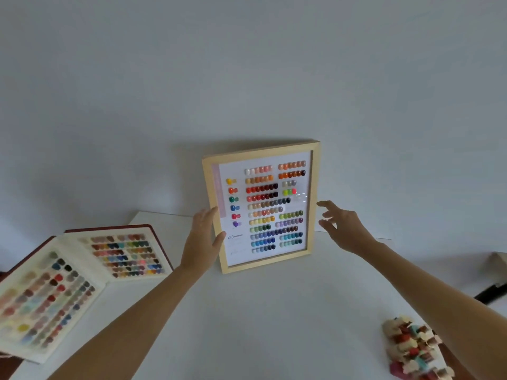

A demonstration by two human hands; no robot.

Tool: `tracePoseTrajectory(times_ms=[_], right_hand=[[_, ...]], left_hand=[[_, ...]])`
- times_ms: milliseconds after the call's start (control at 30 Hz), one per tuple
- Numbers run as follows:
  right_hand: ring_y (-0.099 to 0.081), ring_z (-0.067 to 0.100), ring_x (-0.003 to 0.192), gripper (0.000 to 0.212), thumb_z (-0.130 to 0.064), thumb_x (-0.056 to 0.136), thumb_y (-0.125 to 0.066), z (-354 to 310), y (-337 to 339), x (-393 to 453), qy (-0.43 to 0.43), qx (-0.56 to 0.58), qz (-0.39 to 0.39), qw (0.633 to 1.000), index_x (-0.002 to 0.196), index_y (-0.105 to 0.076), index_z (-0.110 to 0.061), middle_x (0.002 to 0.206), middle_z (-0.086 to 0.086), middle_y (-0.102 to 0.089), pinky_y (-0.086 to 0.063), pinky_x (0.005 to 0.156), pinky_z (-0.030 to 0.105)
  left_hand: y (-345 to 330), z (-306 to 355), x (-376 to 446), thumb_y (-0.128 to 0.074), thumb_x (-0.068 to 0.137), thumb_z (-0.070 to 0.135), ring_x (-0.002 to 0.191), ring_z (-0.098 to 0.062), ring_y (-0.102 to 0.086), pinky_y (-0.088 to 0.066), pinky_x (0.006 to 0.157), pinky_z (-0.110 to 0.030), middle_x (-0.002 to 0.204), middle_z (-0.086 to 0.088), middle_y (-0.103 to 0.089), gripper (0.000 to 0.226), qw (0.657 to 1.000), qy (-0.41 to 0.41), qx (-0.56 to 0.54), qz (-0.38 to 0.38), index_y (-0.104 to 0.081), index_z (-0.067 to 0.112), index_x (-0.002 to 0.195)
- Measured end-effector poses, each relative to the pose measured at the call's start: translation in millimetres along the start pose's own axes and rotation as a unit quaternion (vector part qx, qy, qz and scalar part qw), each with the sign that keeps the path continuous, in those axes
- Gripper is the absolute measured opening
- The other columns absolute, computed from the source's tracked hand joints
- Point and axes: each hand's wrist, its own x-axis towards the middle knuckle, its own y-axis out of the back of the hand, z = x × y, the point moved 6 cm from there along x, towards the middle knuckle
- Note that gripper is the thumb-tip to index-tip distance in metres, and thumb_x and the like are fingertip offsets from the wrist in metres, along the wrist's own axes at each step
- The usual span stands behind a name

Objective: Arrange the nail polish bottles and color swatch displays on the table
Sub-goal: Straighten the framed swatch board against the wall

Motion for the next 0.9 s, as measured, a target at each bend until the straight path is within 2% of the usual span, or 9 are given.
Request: tracePoseTrajectory(times_ms=[200,400,533,767,900], right_hand=[[-0.055,0.034,0.118,0.072,-0.013,0.09,-0.06,15.9,-24.7,17.6,-0.004,0.025,0.0,1.0,0.146,-0.017,-0.026,0.138,0.018,-0.049,-0.047,0.099,0.049],[-0.055,0.033,0.114,0.097,-0.009,0.083,-0.068,20.0,-44.8,39.7,0.049,0.032,0.031,0.998,0.15,0.0,-0.023,0.146,0.017,-0.037,-0.051,0.094,0.052],[-0.051,0.033,0.123,0.096,-0.006,0.083,-0.068,20.5,-49.3,54.1,0.084,0.056,0.08,0.992,0.149,0.002,-0.015,0.153,0.016,-0.026,-0.051,0.092,0.052],[-0.064,0.029,0.107,0.089,-0.009,0.085,-0.065,24.9,-61.5,70.3,0.109,0.059,0.078,0.989,0.148,-0.002,-0.009,0.141,0.019,-0.043,-0.055,0.083,0.048],[-0.064,0.031,0.103,0.087,-0.006,0.085,-0.065,32.1,-69.5,72.6,0.105,0.051,0.088,0.989,0.148,-0.005,-0.007,0.135,0.022,-0.047,-0.056,0.082,0.049]], left_hand=[[-17.6,-14.2,9.9,-0.064,0.088,0.012,0.132,-0.026,-0.044,-0.056,0.085,-0.032,0.154,-0.008,-0.018,0.083,1.0,-0.007,-0.016,0.009,-0.012,0.029,0.15],[-35.8,-29.8,21.4,-0.063,0.087,0.007,0.128,-0.019,-0.048,-0.058,0.07,-0.022,0.149,-0.006,-0.023,0.098,0.999,-0.014,-0.042,0.004,0.006,0.041,0.148],[-45.5,-41.2,26.9,-0.058,0.09,0.005,0.116,-0.002,-0.046,-0.051,0.06,-0.009,0.145,-0.007,-0.03,0.096,0.997,-0.004,-0.072,0.005,0.008,0.043,0.147],[-50.9,-44.7,36.1,-0.052,0.094,0.008,0.11,-0.005,-0.051,-0.062,0.065,-0.029,0.135,-0.011,-0.038,0.092,0.997,-0.017,-0.072,0.013,0.014,0.047,0.144],[-54.4,-48.7,47.1,-0.052,0.093,0.011,0.11,-0.007,-0.053,-0.062,0.065,-0.03,0.13,-0.011,-0.04,0.089,0.997,-0.019,-0.074,0.018,0.012,0.045,0.146]])
